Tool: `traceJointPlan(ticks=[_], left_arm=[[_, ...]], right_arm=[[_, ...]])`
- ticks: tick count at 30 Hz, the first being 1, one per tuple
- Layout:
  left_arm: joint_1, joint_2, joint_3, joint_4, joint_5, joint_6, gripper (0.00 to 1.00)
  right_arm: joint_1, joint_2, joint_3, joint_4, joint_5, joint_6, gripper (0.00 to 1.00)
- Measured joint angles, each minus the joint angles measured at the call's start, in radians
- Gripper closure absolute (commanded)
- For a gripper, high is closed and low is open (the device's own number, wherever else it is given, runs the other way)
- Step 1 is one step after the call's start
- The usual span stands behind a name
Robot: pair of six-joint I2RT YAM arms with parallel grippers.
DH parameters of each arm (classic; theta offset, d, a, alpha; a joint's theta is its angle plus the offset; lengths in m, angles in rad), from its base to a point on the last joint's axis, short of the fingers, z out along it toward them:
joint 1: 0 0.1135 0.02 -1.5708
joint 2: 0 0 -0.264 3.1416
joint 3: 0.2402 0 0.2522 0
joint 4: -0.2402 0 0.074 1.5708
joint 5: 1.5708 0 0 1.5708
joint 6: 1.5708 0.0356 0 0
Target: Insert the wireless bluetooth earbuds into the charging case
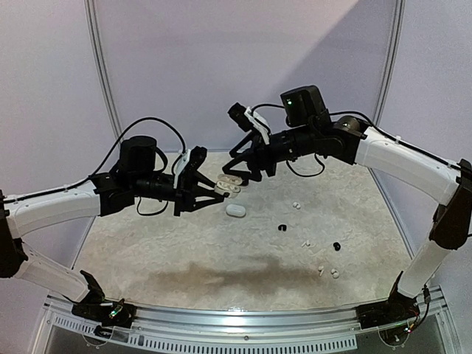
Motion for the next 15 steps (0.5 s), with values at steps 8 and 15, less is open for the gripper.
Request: traceJointPlan(ticks=[8, 15], left_arm=[[0.000, 0.023, -0.087, 0.190, -0.018, -0.164, 1.00], [0.000, 0.024, -0.130, 0.291, -0.058, -0.219, 1.00]], right_arm=[[-0.081, 0.009, 0.080, 0.053, 0.036, 0.212, 0.34], [-0.145, -0.020, 0.077, -0.333, 0.491, 0.591, 0.42]])
